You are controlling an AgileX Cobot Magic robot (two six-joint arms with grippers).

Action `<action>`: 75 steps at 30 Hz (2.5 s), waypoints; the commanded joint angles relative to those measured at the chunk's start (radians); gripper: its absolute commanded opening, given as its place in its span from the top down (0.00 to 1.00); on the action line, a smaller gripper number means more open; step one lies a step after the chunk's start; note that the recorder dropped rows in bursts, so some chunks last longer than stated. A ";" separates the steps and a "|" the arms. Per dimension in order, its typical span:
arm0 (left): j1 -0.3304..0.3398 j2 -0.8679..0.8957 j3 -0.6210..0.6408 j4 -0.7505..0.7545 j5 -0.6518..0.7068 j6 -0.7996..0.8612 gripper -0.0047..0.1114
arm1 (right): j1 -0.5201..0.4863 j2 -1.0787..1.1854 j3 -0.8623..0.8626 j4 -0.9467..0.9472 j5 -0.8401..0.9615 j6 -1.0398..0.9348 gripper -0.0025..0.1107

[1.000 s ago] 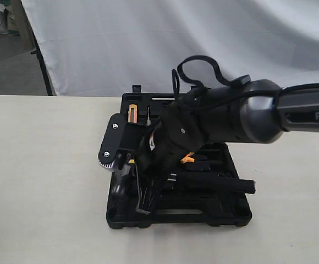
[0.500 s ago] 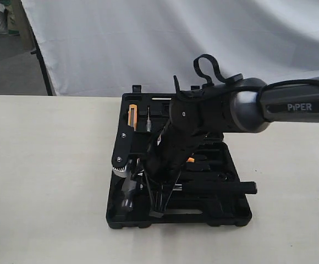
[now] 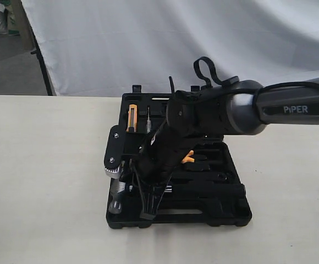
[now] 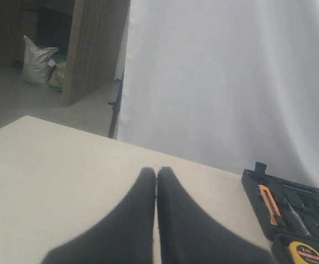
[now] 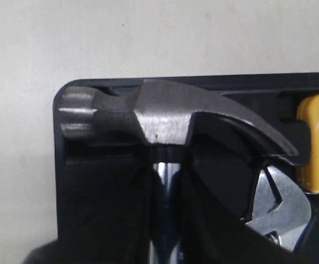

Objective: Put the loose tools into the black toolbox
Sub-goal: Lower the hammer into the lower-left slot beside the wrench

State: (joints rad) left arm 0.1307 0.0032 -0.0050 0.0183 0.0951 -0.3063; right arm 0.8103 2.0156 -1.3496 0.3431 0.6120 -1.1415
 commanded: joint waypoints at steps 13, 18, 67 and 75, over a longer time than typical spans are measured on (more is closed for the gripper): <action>0.025 -0.003 -0.003 0.004 -0.007 -0.005 0.95 | -0.041 0.064 -0.001 0.010 -0.035 -0.056 0.98; 0.025 -0.003 -0.003 0.004 -0.007 -0.005 0.95 | -0.041 0.073 -0.001 0.024 -0.035 -0.056 0.98; 0.025 -0.003 -0.003 0.004 -0.007 -0.005 0.95 | -0.038 -0.049 0.001 0.121 -0.210 0.000 0.61; 0.025 -0.003 -0.003 0.004 -0.007 -0.005 0.95 | -0.038 0.049 0.001 0.123 -0.229 -0.047 0.98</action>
State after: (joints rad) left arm 0.1307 0.0032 -0.0050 0.0183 0.0951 -0.3063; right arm 0.7756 2.0326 -1.3477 0.4617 0.3933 -1.1563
